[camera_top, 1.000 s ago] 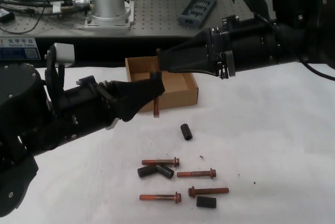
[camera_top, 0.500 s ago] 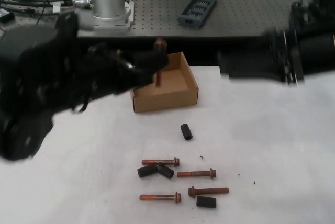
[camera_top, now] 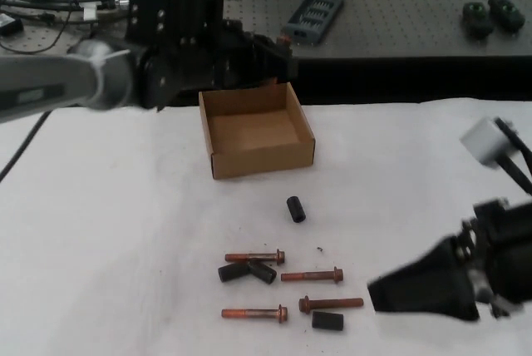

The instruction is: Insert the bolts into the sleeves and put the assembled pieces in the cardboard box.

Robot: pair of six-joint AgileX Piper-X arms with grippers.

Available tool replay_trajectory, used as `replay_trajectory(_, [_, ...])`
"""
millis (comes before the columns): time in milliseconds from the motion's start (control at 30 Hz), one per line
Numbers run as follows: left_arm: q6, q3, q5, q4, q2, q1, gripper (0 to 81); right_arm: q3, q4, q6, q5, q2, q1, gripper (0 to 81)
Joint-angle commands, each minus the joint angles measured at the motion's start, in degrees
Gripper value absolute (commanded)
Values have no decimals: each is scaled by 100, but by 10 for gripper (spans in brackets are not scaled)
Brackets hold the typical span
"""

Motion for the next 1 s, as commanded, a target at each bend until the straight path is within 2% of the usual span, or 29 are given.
replay_trajectory(0, [212, -397, -188, 256, 196, 99, 87, -26, -13, 66, 13, -10, 8, 376])
replay_trajectory(100, [314, -812, -505, 737, 466, 213, 87, 80, -45, 235, 187, -304, 28, 376])
replay_trajectory(233, [900, -1048, -849, 1259, 565, 264, 87, 177, -515, 546, 382, -513, 23, 376])
replay_trajectory(433, [923, -1049, -697, 1582, 565, 269, 100, 276, -1410, 1100, 379, -518, 23, 376])
replay_trajectory(500, [922, -1049, -495, 1692, 565, 269, 176, 272, -1424, 1117, 379, -518, 39, 376])
replay_trajectory(633, [922, -1049, -391, 1846, 565, 269, 424, 272, -1424, 1117, 352, -518, 37, 376])
replay_trajectory(667, [922, -1049, -362, 1873, 565, 269, 450, 272, -1424, 1117, 349, -518, 37, 376])
replay_trajectory(967, [922, -1049, -119, 2227, 565, 269, 410, 272, -1424, 1074, 350, -518, 37, 376])
